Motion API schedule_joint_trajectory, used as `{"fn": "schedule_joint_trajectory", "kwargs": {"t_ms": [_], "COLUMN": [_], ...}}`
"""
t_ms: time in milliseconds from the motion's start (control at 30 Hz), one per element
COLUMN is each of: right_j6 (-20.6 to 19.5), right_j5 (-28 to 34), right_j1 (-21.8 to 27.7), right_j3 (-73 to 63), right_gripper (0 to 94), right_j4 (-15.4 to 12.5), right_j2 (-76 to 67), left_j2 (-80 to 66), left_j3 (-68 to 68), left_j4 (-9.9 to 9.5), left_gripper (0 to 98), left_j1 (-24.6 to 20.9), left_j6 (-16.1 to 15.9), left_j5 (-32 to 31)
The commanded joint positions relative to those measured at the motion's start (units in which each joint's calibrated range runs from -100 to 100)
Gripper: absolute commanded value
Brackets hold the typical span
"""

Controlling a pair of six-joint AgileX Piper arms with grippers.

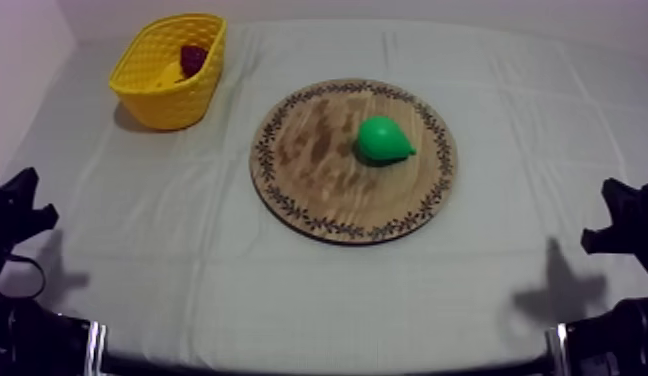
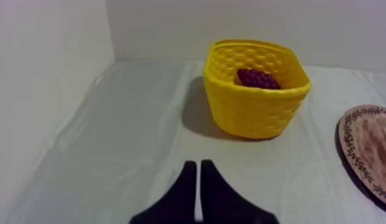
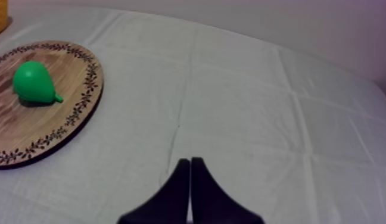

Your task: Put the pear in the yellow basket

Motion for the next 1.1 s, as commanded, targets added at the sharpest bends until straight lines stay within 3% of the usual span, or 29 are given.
{"fn": "schedule_joint_trajectory", "kwargs": {"t_ms": [0, 267, 467, 700, 933, 1067], "right_j6": [-0.04, -0.04, -0.04, -0.04, -0.04, -0.04], "right_j5": [-0.06, -0.06, -0.06, -0.06, -0.06, -0.06], "right_j1": [0.01, 0.01, 0.01, 0.01, 0.01, 0.01], "right_j3": [0.05, 0.05, 0.05, 0.05, 0.05, 0.05], "right_gripper": [0.5, 0.5, 0.5, 0.5, 0.5, 0.5], "right_j4": [0.01, 0.01, 0.01, 0.01, 0.01, 0.01], "right_j2": [0.01, 0.01, 0.01, 0.01, 0.01, 0.01], "left_j2": [3.08, 17.33, 29.7, 44.76, 57.58, 64.86], "left_j3": [-2.35, -16.52, -32.35, -53.51, -69.38, -78.59], "left_j4": [-0.14, -0.35, -0.3, -2.06, -3.13, -4.77], "left_gripper": [0.0, 0.0, 0.0, 0.0, 0.0, 0.0], "left_j1": [-0.08, 0.19, 2.73, 8.77, 14.81, 19.27], "left_j6": [-0.19, -0.38, 0.27, 1.68, 1.45, 2.08], "left_j5": [-0.26, -1.06, 2.89, 10.85, 14.34, 18.82]}}
